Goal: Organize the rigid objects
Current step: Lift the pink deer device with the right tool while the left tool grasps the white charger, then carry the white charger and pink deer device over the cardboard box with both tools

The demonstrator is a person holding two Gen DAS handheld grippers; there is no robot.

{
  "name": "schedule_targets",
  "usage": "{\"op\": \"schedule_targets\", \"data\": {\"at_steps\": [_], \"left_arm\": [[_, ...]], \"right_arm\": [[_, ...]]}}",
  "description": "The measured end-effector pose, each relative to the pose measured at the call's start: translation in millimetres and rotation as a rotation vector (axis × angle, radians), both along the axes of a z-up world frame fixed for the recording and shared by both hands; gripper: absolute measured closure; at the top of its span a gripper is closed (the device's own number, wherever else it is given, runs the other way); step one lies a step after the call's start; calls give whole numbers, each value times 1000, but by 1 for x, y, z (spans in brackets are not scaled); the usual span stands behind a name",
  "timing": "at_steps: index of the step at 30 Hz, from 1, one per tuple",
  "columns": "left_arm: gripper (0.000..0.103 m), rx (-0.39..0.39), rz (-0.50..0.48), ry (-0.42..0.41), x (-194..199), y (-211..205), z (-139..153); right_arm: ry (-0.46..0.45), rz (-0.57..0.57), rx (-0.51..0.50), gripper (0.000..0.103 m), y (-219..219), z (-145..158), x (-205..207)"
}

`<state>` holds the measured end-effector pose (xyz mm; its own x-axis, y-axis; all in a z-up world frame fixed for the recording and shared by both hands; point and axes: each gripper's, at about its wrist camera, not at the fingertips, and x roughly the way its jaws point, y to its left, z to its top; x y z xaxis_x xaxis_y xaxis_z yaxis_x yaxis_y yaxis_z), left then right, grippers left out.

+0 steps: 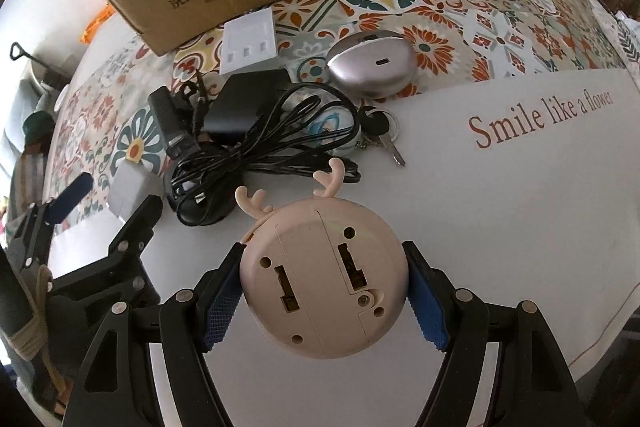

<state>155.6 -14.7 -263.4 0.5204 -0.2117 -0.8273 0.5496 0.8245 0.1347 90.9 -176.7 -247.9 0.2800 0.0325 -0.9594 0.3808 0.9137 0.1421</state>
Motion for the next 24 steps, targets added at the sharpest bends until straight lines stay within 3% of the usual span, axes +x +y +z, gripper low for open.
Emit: {"op": "schedule_targets", "data": {"at_steps": [10, 17, 24], "left_arm": [[50, -34, 11, 9, 0, -3, -10], [58, -84, 76, 39, -1, 0, -9], [58, -132, 192, 83, -9, 11, -8]], "right_arm": [[25, 0, 7, 29, -3, -11, 5], [14, 7, -7, 29, -5, -11, 7], [-1, 34, -22, 29, -10, -9, 8]]}}
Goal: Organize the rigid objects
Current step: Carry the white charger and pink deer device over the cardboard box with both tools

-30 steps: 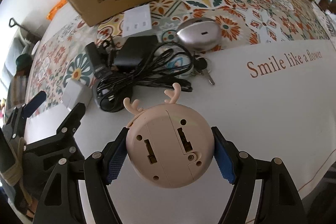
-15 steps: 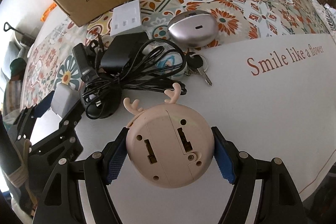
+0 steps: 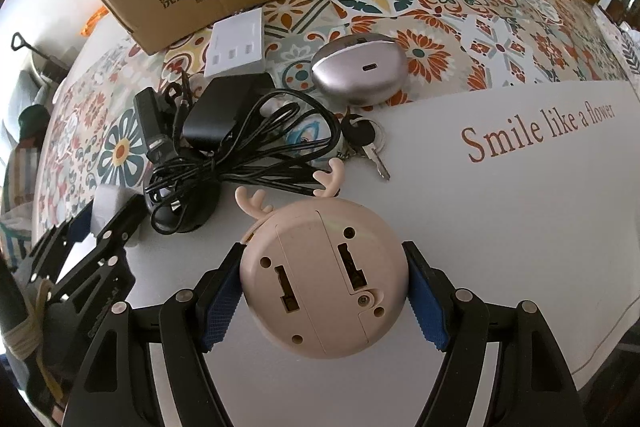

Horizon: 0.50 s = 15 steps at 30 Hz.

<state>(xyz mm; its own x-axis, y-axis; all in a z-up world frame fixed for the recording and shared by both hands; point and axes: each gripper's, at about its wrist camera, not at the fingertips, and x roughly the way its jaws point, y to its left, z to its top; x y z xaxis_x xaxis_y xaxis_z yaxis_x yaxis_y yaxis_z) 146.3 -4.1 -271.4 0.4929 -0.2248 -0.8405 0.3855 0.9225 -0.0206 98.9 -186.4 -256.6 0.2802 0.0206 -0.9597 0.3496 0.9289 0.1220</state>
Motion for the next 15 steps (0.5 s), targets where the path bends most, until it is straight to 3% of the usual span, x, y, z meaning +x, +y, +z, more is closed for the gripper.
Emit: {"op": "schedule_targets", "data": {"at_steps": [6, 15], "left_arm": [[58, -10, 47, 11, -9, 3, 11], [58, -25, 88, -10, -27, -8, 51]], "right_arm": [[-10, 27, 0, 29, -3, 3, -3], [-58, 79, -14, 29, -12, 26, -9]]}}
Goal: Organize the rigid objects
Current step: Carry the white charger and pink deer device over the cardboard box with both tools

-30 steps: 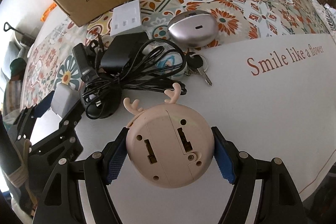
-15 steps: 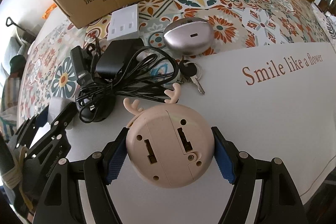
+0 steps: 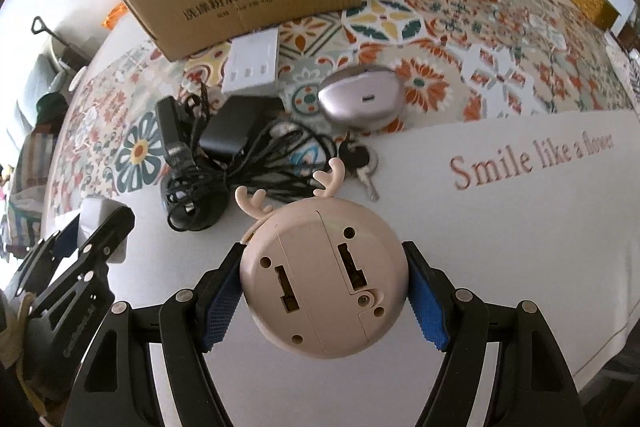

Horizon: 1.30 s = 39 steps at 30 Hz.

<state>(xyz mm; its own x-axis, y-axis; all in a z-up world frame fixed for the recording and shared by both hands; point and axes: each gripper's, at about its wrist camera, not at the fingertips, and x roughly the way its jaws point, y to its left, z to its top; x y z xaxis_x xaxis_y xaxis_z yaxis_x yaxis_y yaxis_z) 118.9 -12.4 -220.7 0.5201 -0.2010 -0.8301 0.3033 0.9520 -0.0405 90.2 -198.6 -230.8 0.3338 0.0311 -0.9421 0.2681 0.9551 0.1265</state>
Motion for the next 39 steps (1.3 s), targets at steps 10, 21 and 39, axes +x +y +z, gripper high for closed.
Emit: {"op": "schedule_targets", "data": {"at_steps": [10, 21, 39], "left_arm": [[58, -23, 48, -48, -12, -17, 42], [58, -48, 96, -130, -15, -32, 84], [58, -63, 125, -237, 5, -49, 136]], "right_arm": [[-86, 83, -11, 29, -12, 41, 0], [-219, 137, -25, 29, -31, 91, 5], [-368, 179, -18, 29, -47, 147, 21]]}}
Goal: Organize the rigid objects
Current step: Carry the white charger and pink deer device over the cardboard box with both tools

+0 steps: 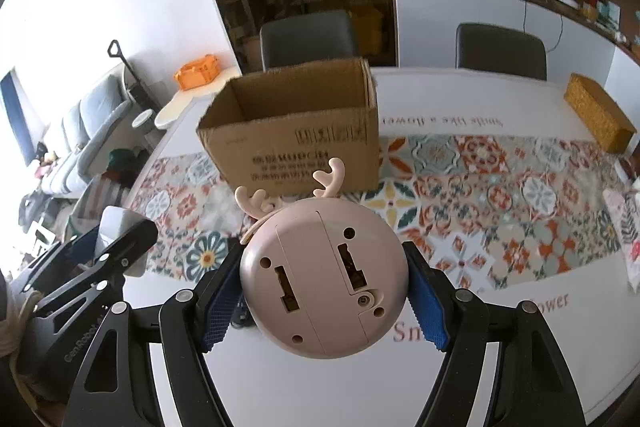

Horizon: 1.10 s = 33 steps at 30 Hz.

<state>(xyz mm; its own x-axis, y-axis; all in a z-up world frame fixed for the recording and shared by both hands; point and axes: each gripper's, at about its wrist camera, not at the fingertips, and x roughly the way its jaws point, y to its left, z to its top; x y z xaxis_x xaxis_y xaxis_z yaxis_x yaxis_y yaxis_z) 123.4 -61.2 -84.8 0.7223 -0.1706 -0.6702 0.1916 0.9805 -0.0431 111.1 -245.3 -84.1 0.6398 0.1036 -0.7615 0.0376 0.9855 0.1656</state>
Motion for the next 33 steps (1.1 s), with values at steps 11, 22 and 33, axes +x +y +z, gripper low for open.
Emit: {"op": "schedule_targets", "data": {"at_steps": [11, 22, 33], "left_arm": [[58, 7, 5, -43, 31, -4, 17], [58, 27, 7, -78, 80, -10, 29], [58, 25, 1, -101, 120, -15, 47]], "right_arm": [[-24, 7, 12, 29, -3, 12, 30], [-24, -7, 32, 29, -9, 18, 76], [-36, 8, 24, 29, -11, 35, 125]]}}
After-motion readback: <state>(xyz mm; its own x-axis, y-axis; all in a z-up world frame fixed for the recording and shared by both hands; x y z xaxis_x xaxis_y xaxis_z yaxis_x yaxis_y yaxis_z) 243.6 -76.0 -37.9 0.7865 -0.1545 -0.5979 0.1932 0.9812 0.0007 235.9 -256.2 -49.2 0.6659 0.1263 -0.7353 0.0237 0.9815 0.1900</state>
